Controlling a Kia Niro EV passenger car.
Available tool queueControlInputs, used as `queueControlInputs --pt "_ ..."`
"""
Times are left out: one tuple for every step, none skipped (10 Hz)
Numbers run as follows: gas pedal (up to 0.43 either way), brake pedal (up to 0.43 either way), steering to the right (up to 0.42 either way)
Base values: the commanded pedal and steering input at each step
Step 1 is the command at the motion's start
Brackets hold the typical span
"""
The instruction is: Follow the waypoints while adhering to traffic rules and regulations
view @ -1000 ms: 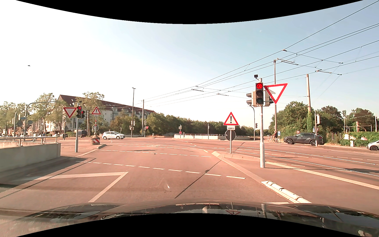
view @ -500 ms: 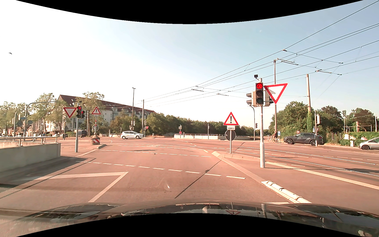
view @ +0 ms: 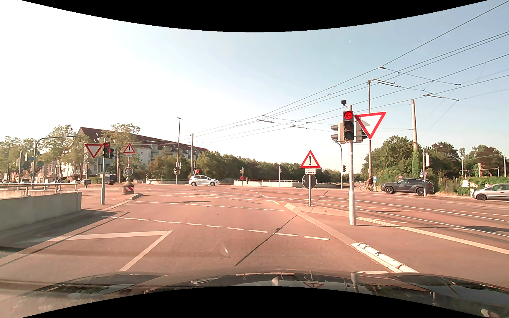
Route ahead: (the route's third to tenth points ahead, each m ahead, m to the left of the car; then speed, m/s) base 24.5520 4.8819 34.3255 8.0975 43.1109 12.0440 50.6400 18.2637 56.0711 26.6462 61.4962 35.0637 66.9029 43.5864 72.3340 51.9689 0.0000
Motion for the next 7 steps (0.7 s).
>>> queueControlInputs --pt "0.000 0.244 -0.078" --pt "0.000 0.244 -0.078" --pt "0.000 0.250 -0.078" --pt "0.000 0.244 -0.078" --pt "0.000 0.244 -0.078" --pt "0.000 0.244 -0.078" --pt "0.000 0.238 -0.078"
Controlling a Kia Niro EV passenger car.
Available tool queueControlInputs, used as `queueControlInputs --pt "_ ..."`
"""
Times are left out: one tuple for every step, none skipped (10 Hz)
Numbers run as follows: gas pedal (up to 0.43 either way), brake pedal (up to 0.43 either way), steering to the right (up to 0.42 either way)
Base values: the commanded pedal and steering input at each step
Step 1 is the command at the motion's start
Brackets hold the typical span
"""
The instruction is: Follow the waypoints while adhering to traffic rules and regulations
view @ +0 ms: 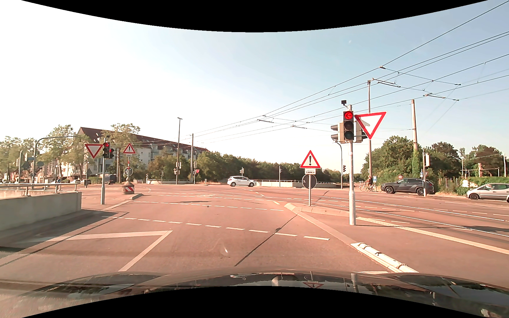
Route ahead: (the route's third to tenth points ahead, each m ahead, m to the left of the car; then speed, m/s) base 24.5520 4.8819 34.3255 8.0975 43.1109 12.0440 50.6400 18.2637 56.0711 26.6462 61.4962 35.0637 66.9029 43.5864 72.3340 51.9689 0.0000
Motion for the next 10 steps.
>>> queueControlInputs --pt "0.000 0.244 -0.078" --pt "0.000 0.244 -0.078" --pt "0.000 0.244 -0.078" --pt "0.000 0.244 -0.078" --pt "0.000 0.244 -0.078" --pt "0.000 0.250 -0.078" --pt "0.000 0.244 -0.078" --pt "0.000 0.244 -0.078" --pt "0.000 0.244 -0.078" --pt "0.000 0.244 -0.078"
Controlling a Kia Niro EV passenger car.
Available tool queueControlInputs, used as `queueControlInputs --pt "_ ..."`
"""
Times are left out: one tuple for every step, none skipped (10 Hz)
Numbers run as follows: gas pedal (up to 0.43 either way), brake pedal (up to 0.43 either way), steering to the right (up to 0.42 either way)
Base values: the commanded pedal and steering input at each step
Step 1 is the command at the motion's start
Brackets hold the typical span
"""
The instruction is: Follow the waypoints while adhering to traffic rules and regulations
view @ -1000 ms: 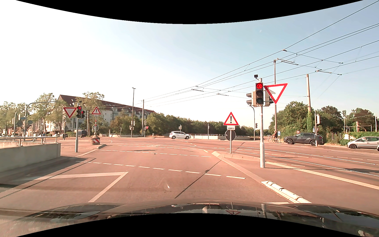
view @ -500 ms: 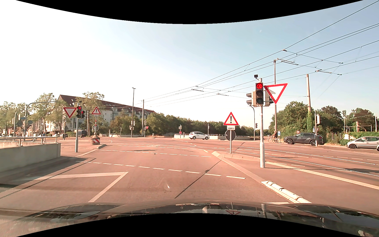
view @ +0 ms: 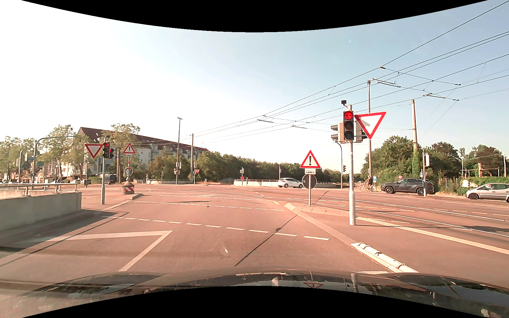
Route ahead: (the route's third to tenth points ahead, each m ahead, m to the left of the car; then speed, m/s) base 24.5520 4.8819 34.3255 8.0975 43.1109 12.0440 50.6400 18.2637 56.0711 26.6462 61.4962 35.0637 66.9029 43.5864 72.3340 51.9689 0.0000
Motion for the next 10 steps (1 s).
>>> queueControlInputs --pt "0.000 0.244 -0.078" --pt "0.000 0.244 -0.078" --pt "0.000 0.244 -0.078" --pt "0.000 0.244 -0.078" --pt "0.000 0.244 -0.078" --pt "0.000 0.250 -0.078" --pt "0.000 0.244 -0.078" --pt "0.000 0.244 -0.078" --pt "0.000 0.244 -0.078" --pt "0.000 0.244 -0.078"
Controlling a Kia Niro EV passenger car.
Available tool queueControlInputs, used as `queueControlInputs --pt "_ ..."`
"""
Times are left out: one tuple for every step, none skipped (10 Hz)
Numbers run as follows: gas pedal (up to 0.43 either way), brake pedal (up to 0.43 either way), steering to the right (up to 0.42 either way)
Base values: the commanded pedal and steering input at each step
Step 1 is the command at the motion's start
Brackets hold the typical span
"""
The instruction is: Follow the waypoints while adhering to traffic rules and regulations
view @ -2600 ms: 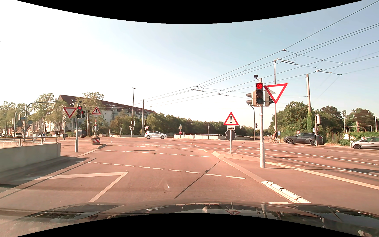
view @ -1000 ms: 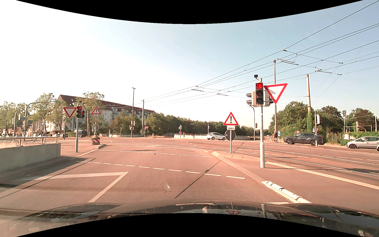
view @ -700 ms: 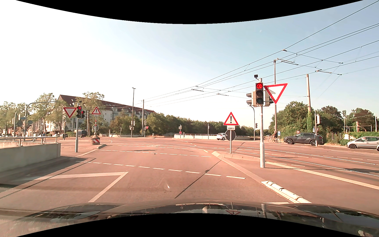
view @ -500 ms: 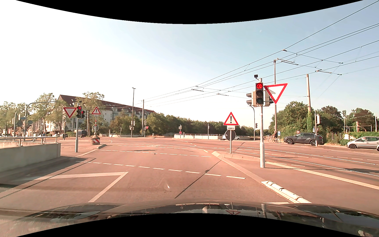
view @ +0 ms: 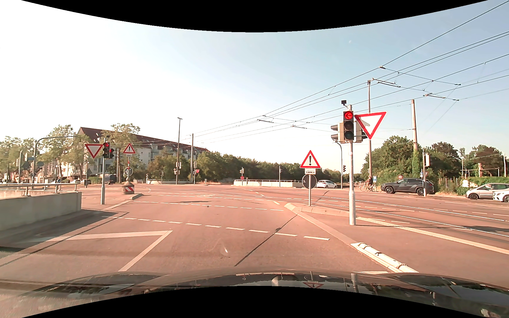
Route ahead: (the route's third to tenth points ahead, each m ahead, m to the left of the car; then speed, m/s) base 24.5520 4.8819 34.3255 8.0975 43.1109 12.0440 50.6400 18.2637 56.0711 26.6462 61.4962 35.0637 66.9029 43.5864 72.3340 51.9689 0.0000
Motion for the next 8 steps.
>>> queueControlInputs --pt "0.000 0.244 -0.078" --pt "0.000 0.244 -0.078" --pt "0.000 0.244 -0.078" --pt "0.000 0.244 -0.078" --pt "0.000 0.244 -0.078" --pt "0.000 0.244 -0.078" --pt "0.000 0.244 -0.078" --pt "0.000 0.244 -0.078"
